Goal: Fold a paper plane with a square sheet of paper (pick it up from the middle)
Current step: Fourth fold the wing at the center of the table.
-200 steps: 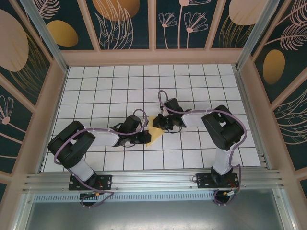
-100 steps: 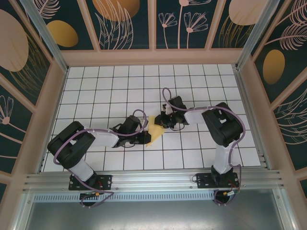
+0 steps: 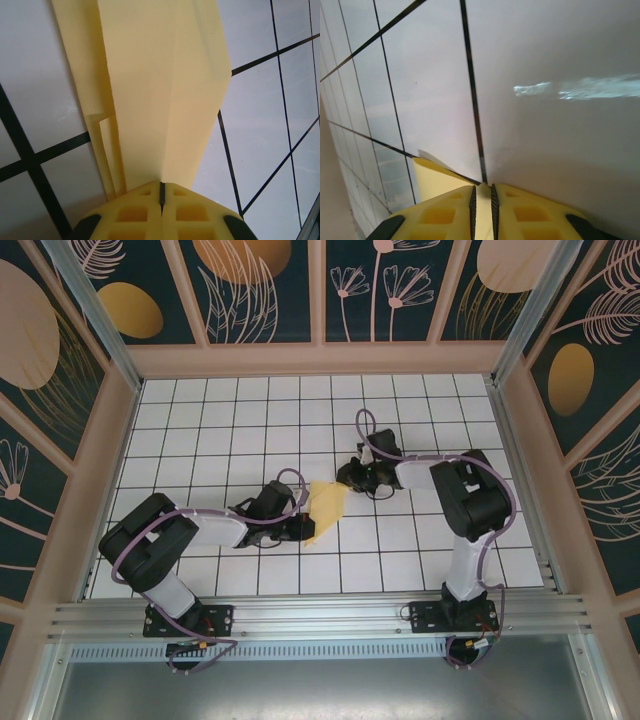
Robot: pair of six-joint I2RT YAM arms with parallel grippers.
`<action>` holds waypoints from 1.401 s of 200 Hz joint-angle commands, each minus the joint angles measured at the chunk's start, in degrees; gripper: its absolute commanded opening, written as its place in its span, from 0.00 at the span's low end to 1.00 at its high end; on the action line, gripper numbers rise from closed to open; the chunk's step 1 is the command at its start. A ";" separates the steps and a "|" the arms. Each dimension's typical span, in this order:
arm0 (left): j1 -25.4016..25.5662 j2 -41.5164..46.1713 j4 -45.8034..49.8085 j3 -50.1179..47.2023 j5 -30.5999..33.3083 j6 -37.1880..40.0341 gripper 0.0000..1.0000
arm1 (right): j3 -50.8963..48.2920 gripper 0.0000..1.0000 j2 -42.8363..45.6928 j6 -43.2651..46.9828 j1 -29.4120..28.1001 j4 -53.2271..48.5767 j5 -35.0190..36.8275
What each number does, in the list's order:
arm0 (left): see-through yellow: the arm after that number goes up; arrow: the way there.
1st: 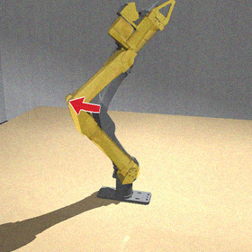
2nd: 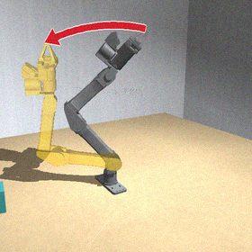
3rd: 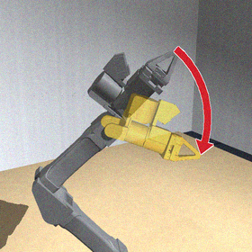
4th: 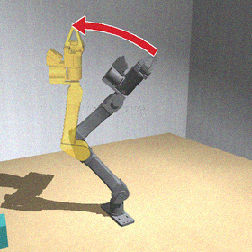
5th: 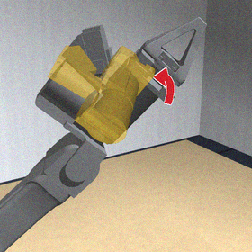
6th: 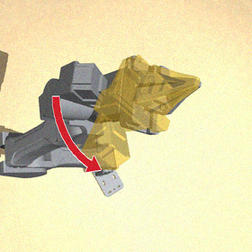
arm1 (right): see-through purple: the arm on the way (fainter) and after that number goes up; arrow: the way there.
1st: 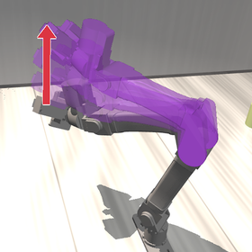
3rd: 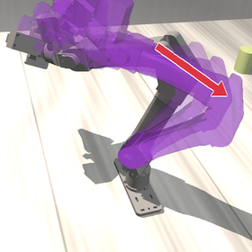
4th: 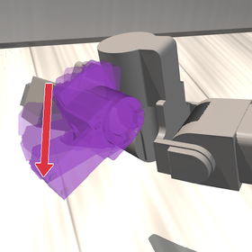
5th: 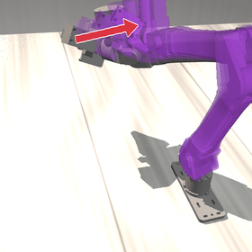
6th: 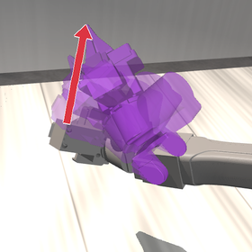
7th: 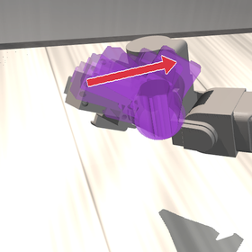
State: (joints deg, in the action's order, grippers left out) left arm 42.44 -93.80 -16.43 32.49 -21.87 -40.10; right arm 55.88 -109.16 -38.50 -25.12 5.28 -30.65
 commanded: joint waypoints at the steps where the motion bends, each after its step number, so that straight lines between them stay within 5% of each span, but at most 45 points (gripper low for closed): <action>1: 0.04 -1.49 11.60 -1.99 3.76 0.28 0.00 | -0.12 0.20 5.75 2.11 0.39 -2.75 4.29; 33: 0.05 -1.04 11.09 -2.23 3.50 0.01 0.00 | -2.01 0.21 9.74 1.33 -2.27 -2.12 3.47; 92: 0.02 1.69 9.92 -1.23 2.80 0.24 0.01 | -1.54 0.19 3.76 -0.98 -10.10 -1.37 6.01; 162: 0.10 14.26 12.10 3.64 9.29 0.41 0.25 | -2.04 0.17 -0.92 -0.43 -10.12 -1.20 6.22; 280: -0.02 1.81 9.39 9.70 10.42 3.61 0.12 | -1.40 0.17 0.04 -1.14 -10.12 -1.06 5.74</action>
State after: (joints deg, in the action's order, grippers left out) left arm 42.44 -89.56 -6.22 40.27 -11.49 -38.46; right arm 54.13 -108.01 -39.51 -35.03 5.58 -26.39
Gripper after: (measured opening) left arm 0.128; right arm 0.171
